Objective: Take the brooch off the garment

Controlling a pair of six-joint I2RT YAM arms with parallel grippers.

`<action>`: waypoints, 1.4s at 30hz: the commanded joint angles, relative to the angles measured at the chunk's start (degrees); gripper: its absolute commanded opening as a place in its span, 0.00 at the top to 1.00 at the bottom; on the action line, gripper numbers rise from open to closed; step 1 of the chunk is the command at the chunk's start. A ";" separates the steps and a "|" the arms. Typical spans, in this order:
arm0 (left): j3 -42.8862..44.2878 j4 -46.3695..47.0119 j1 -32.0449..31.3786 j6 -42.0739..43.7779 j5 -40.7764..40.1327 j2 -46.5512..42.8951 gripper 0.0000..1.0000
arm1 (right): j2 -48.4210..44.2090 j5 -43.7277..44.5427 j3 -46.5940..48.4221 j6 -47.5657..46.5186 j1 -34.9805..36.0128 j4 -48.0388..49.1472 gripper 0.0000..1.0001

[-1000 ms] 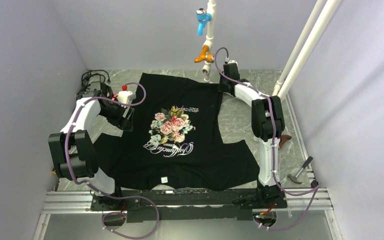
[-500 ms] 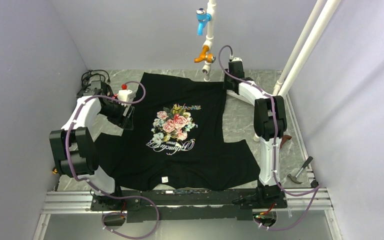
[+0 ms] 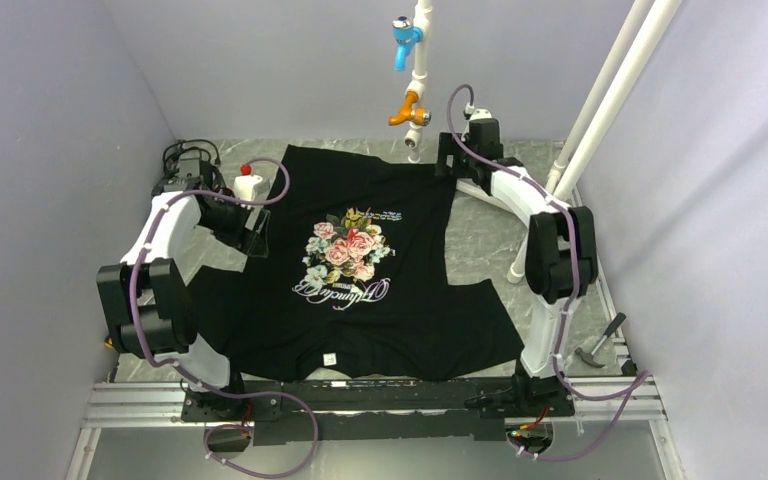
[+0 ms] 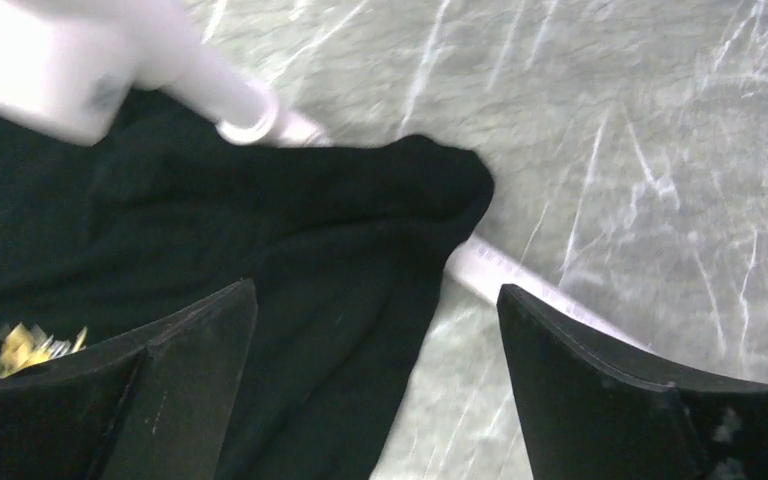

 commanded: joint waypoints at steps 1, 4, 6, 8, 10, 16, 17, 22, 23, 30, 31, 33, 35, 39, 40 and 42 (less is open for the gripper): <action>1.31 0.03 0.25 -1.55 3.36 -4.61 0.10 | -10.92 -5.37 -8.66 0.05 2.14 3.80 0.04; 0.63 0.45 0.25 -2.36 3.85 -6.82 0.03 | -16.67 -6.30 -14.32 0.36 3.68 3.49 0.00; 0.22 0.75 0.24 -3.14 3.82 -8.58 0.00 | -20.57 -6.99 -17.87 0.25 4.76 2.58 0.00; 0.10 0.63 0.25 -3.71 3.90 -10.76 0.01 | -24.97 -7.47 -21.43 -0.55 6.00 1.93 0.00; 0.03 0.38 0.25 -4.63 3.86 -12.80 0.00 | -29.34 -8.32 -24.83 -1.28 7.25 0.45 0.00; -1.45 -1.27 0.34 -5.79 4.10 -21.61 0.00 | -43.32 -8.64 -33.08 -5.35 11.09 -3.05 0.00; -2.07 -1.44 0.34 -6.01 4.08 -23.41 0.01 | -45.29 -8.27 -34.10 -6.19 11.51 -3.53 0.00; -5.93 -1.36 0.33 -8.25 1.33 -32.05 0.01 | -54.71 -7.19 -38.25 -10.18 11.89 -6.61 0.00; -6.48 -1.61 0.33 -8.33 0.53 -33.74 0.00 | -56.93 -7.01 -39.18 -11.26 11.89 -7.09 0.00; -12.13 -0.24 0.34 -6.64 -6.46 -45.07 0.00 | -70.17 -4.95 -43.60 -17.27 11.98 -13.74 0.00; -12.60 -0.55 0.34 -5.95 -7.31 -45.96 0.00 | -71.68 -4.38 -44.18 -17.86 11.98 -14.61 0.00; -13.57 -1.19 0.34 -5.41 -8.47 -47.65 0.01 | -74.86 -3.49 -45.26 -18.87 11.96 -15.73 0.00; -14.94 -0.94 0.29 -5.36 -8.97 -50.15 0.00 | -78.24 -3.54 -46.85 -19.79 11.94 -16.37 0.00; -18.68 2.20 0.33 -7.32 -10.34 -55.32 0.01 | -82.10 -7.61 -48.80 -21.85 10.94 -18.32 0.00; -19.33 2.62 0.33 -7.25 -10.26 -56.29 0.01 | -82.40 -8.38 -49.05 -21.88 10.49 -18.80 0.00; -20.08 3.73 0.33 -7.45 -11.18 -57.87 0.01 | -82.83 -9.03 -49.79 -21.71 9.79 -19.09 0.00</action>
